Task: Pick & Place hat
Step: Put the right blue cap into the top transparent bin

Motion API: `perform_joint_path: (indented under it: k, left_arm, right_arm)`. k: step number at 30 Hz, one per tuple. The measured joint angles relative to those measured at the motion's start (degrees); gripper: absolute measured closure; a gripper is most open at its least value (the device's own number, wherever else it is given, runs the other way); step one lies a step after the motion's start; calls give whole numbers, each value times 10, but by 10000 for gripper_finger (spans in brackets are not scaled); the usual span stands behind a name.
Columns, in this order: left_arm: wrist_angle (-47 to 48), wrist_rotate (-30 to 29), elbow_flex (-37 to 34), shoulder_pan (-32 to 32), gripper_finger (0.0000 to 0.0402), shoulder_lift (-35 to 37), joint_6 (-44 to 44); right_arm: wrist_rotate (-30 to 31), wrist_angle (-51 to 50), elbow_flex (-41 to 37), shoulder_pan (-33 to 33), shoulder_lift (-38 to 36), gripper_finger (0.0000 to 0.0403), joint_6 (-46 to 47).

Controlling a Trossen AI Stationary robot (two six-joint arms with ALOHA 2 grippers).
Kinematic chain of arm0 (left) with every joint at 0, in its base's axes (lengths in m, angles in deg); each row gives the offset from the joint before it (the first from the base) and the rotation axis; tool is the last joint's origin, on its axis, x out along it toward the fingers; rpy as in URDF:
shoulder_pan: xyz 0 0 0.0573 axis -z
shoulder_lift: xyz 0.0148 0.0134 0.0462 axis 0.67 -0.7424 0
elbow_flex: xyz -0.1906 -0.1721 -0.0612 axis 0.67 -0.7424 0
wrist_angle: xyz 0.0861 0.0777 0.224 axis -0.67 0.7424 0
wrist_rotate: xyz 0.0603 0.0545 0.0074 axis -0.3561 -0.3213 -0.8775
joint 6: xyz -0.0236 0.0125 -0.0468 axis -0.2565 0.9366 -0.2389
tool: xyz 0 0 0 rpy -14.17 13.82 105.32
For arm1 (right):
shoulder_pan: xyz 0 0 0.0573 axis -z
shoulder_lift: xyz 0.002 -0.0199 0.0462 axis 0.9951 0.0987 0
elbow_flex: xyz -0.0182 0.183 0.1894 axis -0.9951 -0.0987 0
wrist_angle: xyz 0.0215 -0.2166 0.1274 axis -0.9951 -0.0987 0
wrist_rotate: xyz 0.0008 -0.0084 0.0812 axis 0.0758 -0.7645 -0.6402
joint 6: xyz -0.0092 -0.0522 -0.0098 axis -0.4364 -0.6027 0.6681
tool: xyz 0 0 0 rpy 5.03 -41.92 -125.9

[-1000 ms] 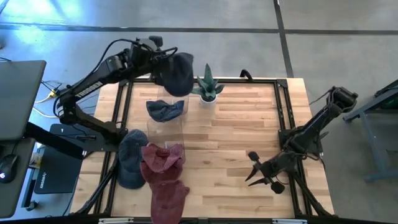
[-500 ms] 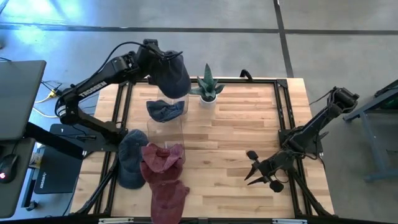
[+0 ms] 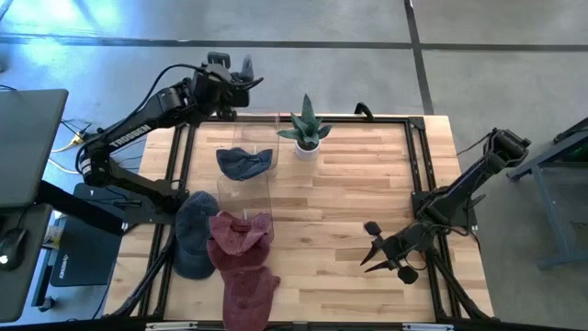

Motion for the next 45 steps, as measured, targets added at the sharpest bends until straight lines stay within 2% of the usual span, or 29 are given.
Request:
perform_joint_path:
  k: [7,14,22,28,34,39,45]
  left_arm:
    - [27,59,0,-40,398,-7,-39]
    - [48,131,-4,-49,398,-35,-73]
    - [-6,110,-83,-45,398,-43,-64]
    - [11,123,-129,7,398,-40,-99]
    - [103,122,-132,90,398,-39,-160]
    - [179,101,-132,136,398,-39,-274]
    - [257,103,-132,156,391,-39,-413]
  right_arm:
    - [0,1,0,0,0,313,1]
    - [-1,5,0,0,0,313,12]
    - [-1,9,0,0,0,313,12]
    - [-4,9,0,0,0,313,11]
    - [-4,9,0,0,0,313,11]
    - [-4,9,0,0,0,313,11]
    - [-4,9,0,0,0,313,11]
